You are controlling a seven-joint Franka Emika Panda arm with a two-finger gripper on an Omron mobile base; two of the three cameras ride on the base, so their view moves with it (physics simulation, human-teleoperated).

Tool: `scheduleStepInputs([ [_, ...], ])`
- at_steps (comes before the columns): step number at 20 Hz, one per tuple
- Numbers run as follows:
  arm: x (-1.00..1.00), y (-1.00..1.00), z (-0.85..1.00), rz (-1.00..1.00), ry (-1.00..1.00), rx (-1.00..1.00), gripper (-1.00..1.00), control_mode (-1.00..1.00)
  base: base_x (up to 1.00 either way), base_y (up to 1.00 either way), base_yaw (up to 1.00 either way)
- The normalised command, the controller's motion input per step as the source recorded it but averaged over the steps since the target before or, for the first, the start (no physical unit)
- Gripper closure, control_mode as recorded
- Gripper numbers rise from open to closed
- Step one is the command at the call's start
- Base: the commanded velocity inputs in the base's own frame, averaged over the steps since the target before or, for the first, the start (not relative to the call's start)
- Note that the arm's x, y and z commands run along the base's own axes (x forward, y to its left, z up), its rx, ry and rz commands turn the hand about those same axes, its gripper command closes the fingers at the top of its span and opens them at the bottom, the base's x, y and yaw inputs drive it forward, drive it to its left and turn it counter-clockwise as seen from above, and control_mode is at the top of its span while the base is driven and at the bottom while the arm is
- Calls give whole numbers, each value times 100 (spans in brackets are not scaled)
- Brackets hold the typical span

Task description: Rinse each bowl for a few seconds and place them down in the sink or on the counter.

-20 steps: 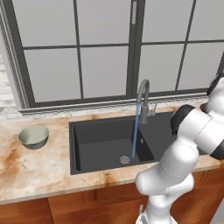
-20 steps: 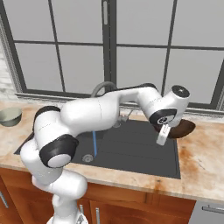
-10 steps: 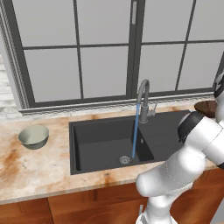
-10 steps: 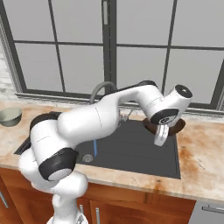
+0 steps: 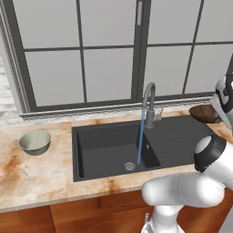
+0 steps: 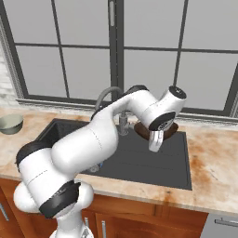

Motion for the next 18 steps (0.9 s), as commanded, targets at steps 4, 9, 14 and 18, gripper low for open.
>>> scheduleStepInputs([
  [4,-7,61,0,8,-4,0,100,-100,0,0,0],
  [9,-4,54,-5,8,-2,0,100,-100,0,0,0],
  [14,-2,48,-2,8,-3,0,100,-100,0,0,0],
  [18,0,44,-4,7,-1,2,100,-100,0,0,0],
])
